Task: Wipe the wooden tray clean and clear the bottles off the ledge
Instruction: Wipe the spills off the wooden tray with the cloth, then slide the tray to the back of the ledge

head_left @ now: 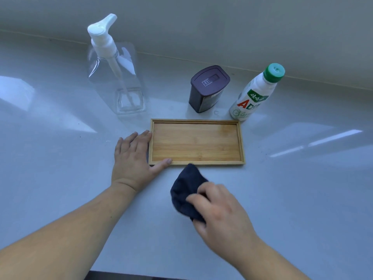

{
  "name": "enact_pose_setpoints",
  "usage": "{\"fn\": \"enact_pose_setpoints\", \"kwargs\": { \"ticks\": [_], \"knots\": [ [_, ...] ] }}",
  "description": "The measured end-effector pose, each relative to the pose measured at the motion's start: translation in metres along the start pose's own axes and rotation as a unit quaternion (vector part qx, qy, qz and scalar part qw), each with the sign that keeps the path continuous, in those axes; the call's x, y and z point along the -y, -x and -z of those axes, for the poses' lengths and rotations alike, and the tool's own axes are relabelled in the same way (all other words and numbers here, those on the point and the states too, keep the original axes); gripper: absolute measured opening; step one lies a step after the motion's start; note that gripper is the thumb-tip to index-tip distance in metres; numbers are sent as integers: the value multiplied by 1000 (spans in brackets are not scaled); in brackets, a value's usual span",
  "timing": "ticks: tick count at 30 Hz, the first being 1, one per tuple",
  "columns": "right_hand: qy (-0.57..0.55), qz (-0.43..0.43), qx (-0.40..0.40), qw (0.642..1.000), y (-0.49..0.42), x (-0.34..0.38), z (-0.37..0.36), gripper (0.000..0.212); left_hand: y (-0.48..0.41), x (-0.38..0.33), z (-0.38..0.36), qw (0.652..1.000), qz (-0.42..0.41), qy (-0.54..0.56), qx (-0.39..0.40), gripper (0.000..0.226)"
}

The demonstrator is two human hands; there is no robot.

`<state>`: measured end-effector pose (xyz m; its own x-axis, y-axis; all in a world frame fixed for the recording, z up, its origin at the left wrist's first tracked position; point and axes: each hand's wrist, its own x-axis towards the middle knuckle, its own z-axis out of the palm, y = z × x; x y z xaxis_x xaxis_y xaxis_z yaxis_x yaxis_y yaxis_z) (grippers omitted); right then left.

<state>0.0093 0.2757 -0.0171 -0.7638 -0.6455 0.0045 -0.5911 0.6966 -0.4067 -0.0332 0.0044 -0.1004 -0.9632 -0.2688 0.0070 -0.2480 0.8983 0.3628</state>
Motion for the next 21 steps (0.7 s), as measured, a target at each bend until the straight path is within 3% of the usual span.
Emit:
{"fn": "enact_pose_setpoints", "kwargs": {
  "ticks": [3, 5, 7, 10, 13, 15, 17, 21],
  "knots": [
    [62, 28, 131, 989, 20, 10, -26, 45, 1, 0, 2, 1000, 0, 3, 13, 105],
    [62, 21, 177, 982, 25, 11, -31, 55, 2, 0, 6, 1000, 1, 14, 26, 103],
    [-5, -31, 150, 988, 22, 7, -22, 60, 0, 0, 14, 998, 6, 38, 43, 98],
    [-92, -179, 45, 979, 3, -16, 5, 55, -7, -5, 30, 992, 42, 96, 73, 87],
    [-227, -368, -76, 899, -31, -51, 31, 60, -14, -14, 43, 968, 127, 189, 109, 71],
    [-320, -455, -94, 826, -51, -68, 39, 63, -16, -22, 50, 940, 185, 256, 132, 64],
    [-381, -490, -88, 779, -64, -75, 41, 68, -17, -31, 57, 905, 224, 325, 157, 64],
    [-455, -489, -113, 735, -74, -72, 46, 77, -15, -46, 68, 850, 265, 414, 188, 61]
  ]
}}
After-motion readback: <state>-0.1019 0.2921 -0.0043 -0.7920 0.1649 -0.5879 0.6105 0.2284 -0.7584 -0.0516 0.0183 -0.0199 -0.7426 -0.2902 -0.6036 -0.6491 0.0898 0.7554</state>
